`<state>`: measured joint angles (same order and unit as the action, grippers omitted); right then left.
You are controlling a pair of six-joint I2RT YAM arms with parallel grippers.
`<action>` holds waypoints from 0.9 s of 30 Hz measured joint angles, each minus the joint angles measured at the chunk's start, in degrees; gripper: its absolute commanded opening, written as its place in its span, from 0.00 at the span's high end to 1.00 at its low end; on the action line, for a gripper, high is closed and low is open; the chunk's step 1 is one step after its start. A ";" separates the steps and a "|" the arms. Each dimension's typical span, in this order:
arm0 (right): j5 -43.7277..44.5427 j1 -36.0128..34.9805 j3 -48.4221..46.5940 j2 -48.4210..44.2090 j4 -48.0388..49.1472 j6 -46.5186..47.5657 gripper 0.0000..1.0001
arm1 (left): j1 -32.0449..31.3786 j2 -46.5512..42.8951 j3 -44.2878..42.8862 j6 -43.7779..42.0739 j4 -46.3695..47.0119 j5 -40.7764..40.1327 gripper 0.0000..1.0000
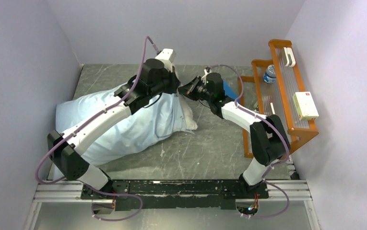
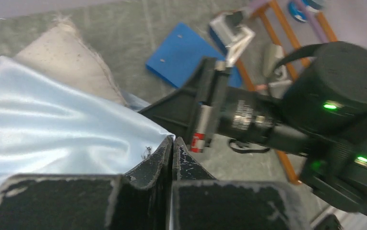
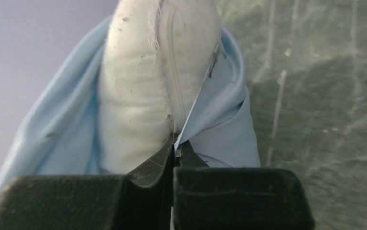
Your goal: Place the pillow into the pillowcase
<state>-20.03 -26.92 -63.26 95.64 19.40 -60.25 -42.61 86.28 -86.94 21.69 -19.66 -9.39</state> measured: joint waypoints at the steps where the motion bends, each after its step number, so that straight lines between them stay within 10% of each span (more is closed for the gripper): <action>1: -0.04 0.46 0.74 0.59 -0.96 1.05 1.00 | -0.04 0.72 0.00 0.66 0.24 2.05 0.95; 5: -0.26 0.74 3.69 0.55 -1.27 4.55 1.00 | -0.24 2.03 0.00 2.25 1.97 9.01 0.73; 9: 1.11 0.72 4.31 -1.55 -7.26 11.43 0.56 | -0.22 2.89 -0.26 2.08 3.04 14.23 0.55; 12: 4.31 0.83 2.38 -4.61 -15.21 17.84 0.43 | -0.24 2.16 -0.55 0.81 1.25 14.56 0.48; 18: 9.86 1.66 -1.77 -12.81 -26.95 27.47 0.34 | -0.26 -5.14 0.96 -0.35 -4.63 7.65 0.36; 21: 10.97 1.86 -0.02 -18.08 -31.10 29.55 0.33 | 0.24 -9.77 4.26 -0.35 -6.38 3.34 0.09; 27: 7.17 1.81 10.08 -28.11 -35.34 30.10 0.39 | 5.33 -13.27 13.68 1.03 -8.83 1.53 0.05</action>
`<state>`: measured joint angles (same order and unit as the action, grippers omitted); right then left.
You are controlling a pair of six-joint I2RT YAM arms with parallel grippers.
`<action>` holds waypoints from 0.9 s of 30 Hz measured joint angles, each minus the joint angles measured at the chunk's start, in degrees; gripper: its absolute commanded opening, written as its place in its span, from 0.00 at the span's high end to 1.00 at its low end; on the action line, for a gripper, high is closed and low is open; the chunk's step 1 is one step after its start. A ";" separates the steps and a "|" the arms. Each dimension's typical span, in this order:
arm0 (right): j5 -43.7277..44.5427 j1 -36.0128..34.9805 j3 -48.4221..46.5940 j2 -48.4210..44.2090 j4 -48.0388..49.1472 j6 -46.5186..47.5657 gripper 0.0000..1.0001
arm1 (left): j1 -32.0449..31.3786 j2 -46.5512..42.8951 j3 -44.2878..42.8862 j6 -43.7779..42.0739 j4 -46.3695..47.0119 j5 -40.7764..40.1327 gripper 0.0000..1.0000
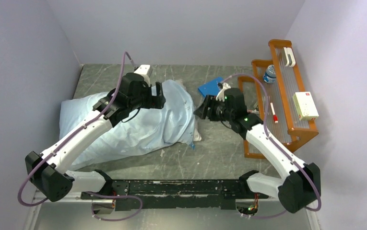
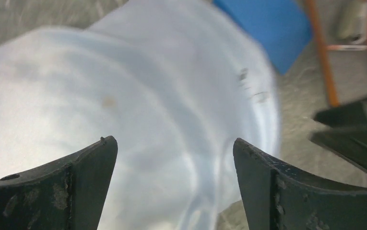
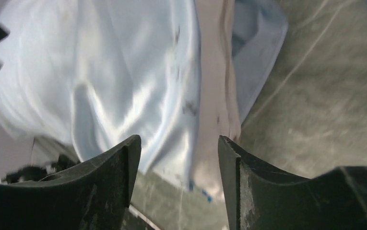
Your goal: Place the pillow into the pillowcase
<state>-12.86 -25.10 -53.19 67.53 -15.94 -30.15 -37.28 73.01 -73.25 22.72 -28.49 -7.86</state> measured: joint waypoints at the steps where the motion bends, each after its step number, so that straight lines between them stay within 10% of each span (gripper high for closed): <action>1: -1.70 -0.22 2.27 -1.55 -0.13 -0.04 0.41 | 1.27 -0.13 1.97 0.50 -0.33 0.11 0.05; 24: -17.86 -8.48 24.04 0.46 22.51 -8.76 0.48 | 7.19 -7.32 15.69 5.60 -0.44 0.59 0.04; 27: -18.05 -8.68 24.04 0.74 24.79 -9.25 0.86 | 7.23 -6.88 15.69 5.60 -0.17 0.59 0.04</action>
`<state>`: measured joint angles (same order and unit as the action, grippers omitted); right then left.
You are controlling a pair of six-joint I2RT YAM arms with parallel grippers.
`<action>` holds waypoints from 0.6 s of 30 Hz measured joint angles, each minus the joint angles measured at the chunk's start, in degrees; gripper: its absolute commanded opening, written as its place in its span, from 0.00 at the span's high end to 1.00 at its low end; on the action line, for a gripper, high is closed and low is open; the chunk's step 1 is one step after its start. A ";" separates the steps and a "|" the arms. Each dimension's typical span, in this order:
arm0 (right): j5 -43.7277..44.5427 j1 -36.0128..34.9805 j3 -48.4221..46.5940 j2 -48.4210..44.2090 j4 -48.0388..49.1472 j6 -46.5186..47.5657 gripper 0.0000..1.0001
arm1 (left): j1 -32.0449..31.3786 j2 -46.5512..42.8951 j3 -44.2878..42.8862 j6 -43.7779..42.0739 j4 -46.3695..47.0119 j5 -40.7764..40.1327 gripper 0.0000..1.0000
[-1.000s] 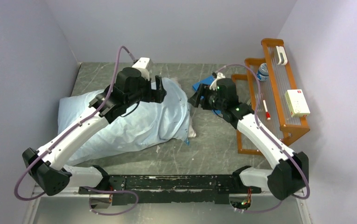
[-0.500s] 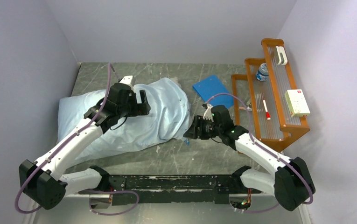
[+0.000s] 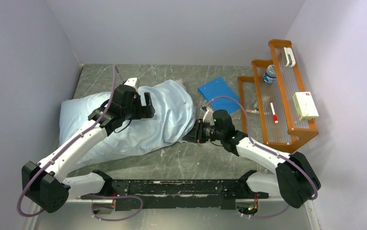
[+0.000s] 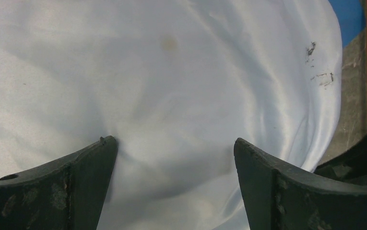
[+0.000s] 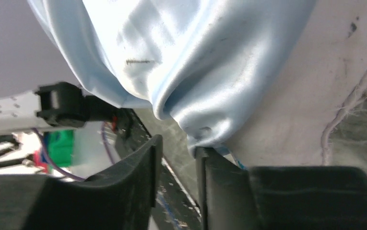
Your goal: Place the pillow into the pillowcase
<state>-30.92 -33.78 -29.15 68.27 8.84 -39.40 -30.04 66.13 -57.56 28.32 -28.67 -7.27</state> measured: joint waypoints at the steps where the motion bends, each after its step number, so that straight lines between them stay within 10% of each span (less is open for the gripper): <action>1: 0.17 0.00 0.00 0.02 0.59 -0.11 1.00 | 0.02 0.24 0.02 0.00 0.09 0.00 0.04; 18: 34.86 -0.13 3.56 -14.12 -20.35 -0.02 1.00 | 0.81 1.79 0.13 0.66 -0.11 -1.92 0.04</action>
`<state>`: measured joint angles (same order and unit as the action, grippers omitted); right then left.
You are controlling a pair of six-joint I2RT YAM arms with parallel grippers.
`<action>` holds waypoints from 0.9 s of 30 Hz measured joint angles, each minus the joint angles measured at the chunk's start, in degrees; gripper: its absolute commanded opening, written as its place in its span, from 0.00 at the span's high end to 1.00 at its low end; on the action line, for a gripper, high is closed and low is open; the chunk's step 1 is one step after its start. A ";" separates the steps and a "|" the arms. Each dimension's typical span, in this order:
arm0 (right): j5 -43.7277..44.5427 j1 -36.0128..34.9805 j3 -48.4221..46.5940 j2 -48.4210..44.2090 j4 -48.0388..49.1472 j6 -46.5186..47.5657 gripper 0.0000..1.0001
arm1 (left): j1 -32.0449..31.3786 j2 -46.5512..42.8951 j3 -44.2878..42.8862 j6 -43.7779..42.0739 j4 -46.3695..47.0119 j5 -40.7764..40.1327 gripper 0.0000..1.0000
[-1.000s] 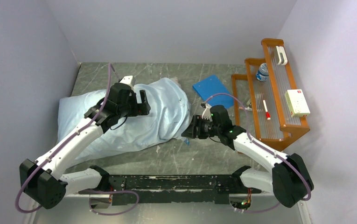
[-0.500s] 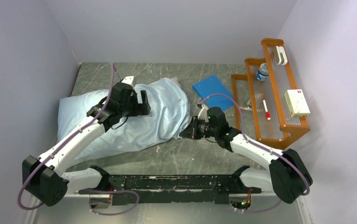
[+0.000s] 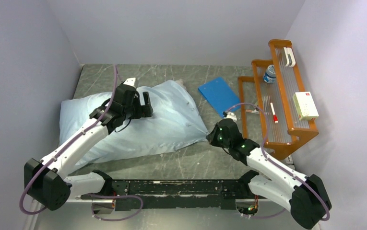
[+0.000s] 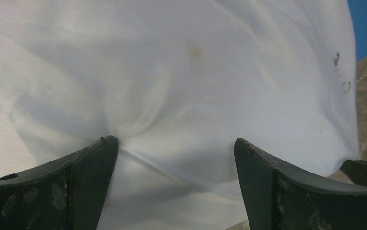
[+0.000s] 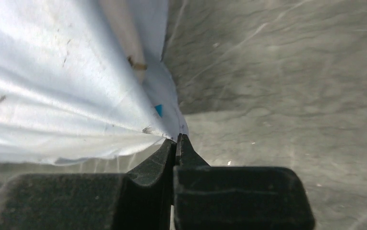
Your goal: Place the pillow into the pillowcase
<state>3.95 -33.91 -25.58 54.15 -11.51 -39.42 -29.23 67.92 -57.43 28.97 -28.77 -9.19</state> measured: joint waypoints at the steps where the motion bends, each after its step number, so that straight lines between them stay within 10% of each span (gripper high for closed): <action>1: 2.43 -0.02 0.09 -0.44 -0.52 -0.76 1.00 | 0.24 0.09 0.00 0.02 -0.02 -0.17 0.04; 17: 19.80 -0.57 7.13 -15.63 -1.64 -7.23 1.00 | 1.84 -0.35 -5.20 1.49 -5.22 -5.03 0.04; 21: 19.76 -0.50 5.64 -19.39 -1.66 -5.33 0.58 | 1.95 -2.80 -6.60 3.72 -7.08 -8.50 0.03; 27: 13.20 -0.15 -2.25 -15.39 -0.81 -0.68 0.33 | 2.21 -6.54 -6.60 8.00 -10.49 -15.56 0.03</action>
<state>17.15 -34.06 -27.83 38.76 -12.32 -40.10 -27.03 61.39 -64.03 36.97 -39.27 -24.75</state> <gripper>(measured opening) 0.590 0.968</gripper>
